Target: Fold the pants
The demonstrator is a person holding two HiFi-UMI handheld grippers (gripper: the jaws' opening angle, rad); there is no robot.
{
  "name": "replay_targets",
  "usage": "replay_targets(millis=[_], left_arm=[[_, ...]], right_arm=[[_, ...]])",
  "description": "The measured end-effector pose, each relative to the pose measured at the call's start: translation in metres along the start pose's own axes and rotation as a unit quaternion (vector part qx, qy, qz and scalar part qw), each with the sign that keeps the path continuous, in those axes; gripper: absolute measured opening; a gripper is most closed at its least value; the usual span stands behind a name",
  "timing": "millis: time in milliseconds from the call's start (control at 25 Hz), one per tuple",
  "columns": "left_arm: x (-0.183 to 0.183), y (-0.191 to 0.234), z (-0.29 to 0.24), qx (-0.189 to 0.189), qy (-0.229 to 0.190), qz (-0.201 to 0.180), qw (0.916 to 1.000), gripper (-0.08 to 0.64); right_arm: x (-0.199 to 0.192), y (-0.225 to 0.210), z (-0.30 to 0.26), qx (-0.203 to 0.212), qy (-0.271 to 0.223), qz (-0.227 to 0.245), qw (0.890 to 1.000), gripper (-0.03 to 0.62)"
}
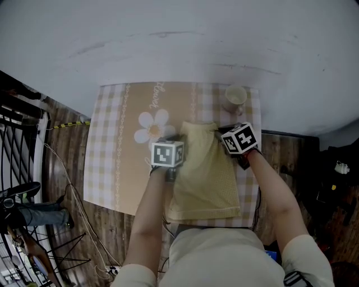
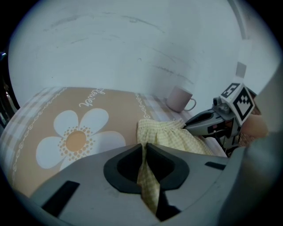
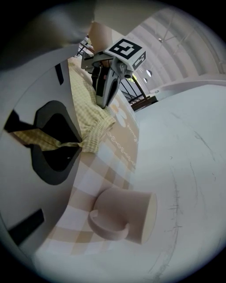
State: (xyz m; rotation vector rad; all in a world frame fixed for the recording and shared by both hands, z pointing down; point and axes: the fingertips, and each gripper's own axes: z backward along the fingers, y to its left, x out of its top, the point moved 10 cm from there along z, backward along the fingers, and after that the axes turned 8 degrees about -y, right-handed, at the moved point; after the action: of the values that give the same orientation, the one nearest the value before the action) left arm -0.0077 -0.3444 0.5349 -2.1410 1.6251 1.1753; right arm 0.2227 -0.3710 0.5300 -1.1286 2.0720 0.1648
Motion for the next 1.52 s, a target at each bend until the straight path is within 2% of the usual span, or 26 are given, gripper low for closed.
replay_targets(millis=[200, 600, 800, 1080, 1520], left_arm=[[0.001, -0.005, 0.013, 0.013, -0.035, -0.011, 0.9992, 0.015], [-0.001, -0.029, 0.066, 0.004, -0.096, -0.029, 0.995, 0.015], [-0.018, -0.045, 0.095, 0.01, -0.113, -0.031, 0.993, 0.015], [-0.053, -0.065, 0.13, 0.017, -0.126, -0.027, 0.9915, 0.014], [-0.112, -0.095, 0.168, 0.03, -0.13, -0.028, 0.9907, 0.012]], right_arm=[[-0.001, 0.005, 0.011, -0.001, -0.027, 0.0, 1.0, 0.014], [-0.002, 0.028, 0.065, 0.029, -0.1, 0.007, 0.995, 0.014], [-0.013, 0.05, 0.089, 0.035, -0.133, 0.029, 0.99, 0.014], [-0.037, 0.082, 0.117, 0.047, -0.153, 0.067, 0.985, 0.014], [-0.085, 0.12, 0.147, 0.069, -0.166, 0.083, 0.98, 0.014]])
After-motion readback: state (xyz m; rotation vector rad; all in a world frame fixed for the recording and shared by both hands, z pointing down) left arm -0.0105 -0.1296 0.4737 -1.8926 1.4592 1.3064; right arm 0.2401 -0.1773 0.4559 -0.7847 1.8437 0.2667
